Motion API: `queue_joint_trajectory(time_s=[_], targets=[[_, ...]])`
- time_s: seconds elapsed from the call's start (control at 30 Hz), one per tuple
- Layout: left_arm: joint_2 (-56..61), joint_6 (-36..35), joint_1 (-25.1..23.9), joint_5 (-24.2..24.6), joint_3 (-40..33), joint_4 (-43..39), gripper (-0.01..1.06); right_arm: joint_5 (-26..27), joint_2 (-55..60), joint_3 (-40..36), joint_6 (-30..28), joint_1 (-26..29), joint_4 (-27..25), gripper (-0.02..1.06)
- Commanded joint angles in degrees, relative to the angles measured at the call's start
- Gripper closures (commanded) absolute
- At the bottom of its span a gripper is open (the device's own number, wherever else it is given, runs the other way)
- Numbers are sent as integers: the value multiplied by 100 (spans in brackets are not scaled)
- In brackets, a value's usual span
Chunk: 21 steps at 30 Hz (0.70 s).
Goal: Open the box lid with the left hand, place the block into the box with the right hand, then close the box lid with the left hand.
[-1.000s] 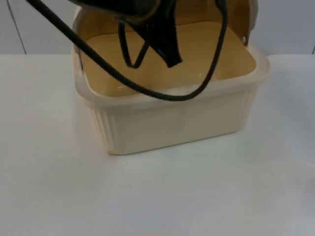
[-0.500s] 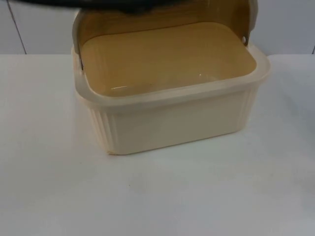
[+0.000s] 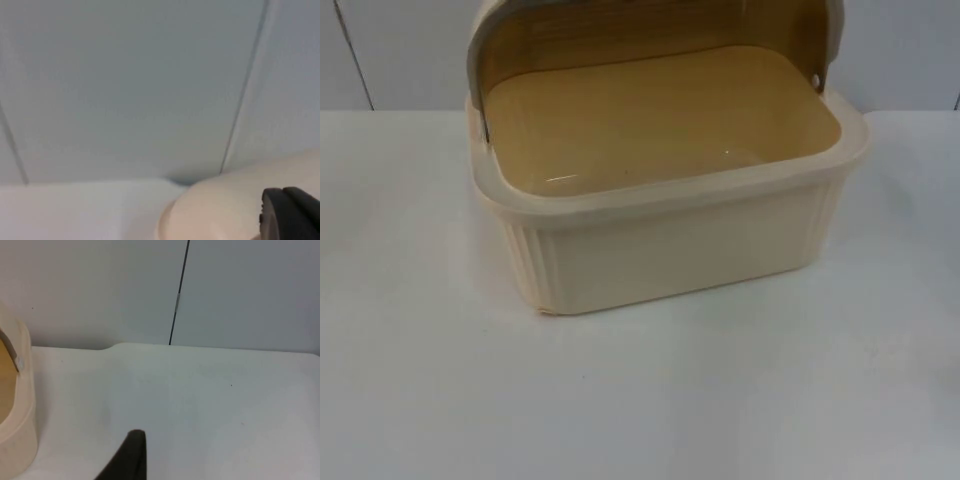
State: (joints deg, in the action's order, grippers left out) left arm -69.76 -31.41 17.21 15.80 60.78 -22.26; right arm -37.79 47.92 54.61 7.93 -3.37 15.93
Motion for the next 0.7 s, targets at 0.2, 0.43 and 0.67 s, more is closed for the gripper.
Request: queue_joint_trajectory(time_s=[0.2, 0.43, 0.67], targets=[[159, 2904, -694, 480, 116, 2758, 105, 125, -19, -115, 25, 21, -18, 0], [172, 2904, -1844, 437, 366, 2550, 105, 51, -19, -210, 38, 21, -18, 0], [172, 2867, -1935, 638, 366, 3052, 105, 73, -19, -210, 38, 21, -18, 0]])
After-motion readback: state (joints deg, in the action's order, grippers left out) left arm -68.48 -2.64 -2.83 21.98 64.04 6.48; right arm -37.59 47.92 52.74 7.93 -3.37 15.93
